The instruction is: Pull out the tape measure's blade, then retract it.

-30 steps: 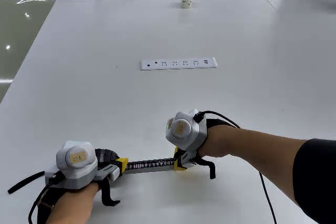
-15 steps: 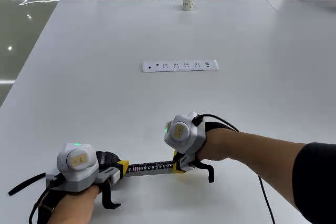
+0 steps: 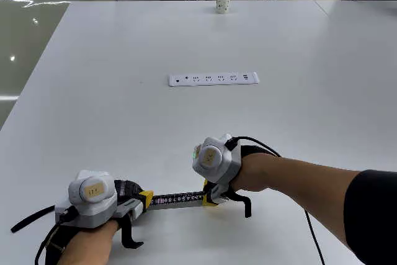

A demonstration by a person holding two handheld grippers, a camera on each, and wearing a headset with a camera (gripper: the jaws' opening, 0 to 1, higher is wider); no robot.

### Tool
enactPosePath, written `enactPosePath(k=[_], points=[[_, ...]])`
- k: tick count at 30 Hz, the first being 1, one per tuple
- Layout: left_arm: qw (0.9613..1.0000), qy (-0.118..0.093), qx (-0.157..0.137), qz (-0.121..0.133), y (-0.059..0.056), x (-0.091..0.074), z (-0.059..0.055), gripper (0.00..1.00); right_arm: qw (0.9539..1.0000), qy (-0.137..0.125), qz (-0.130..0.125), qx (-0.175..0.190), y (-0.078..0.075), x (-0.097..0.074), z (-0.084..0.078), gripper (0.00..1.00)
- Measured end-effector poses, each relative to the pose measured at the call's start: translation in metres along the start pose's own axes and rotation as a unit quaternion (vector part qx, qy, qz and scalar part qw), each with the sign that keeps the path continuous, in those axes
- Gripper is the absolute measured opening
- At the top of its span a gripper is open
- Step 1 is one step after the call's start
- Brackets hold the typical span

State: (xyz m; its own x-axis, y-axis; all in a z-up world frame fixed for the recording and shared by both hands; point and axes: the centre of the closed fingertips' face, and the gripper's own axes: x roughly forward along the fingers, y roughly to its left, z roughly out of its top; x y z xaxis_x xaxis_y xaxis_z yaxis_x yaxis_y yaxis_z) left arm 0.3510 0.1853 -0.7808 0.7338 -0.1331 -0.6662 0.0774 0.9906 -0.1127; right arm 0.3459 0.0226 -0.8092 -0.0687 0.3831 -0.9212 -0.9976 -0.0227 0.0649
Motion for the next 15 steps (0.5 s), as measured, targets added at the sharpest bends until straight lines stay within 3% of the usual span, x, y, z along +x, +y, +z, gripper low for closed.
enactPosePath(k=[15], points=[[1.0, 0.002, 0.0, -0.001, 0.0003, 0.0013, -0.0001, 0.64, 1.0, -0.003, 0.001, -0.005, 0.0006, 0.003, 0.0058, 0.11]])
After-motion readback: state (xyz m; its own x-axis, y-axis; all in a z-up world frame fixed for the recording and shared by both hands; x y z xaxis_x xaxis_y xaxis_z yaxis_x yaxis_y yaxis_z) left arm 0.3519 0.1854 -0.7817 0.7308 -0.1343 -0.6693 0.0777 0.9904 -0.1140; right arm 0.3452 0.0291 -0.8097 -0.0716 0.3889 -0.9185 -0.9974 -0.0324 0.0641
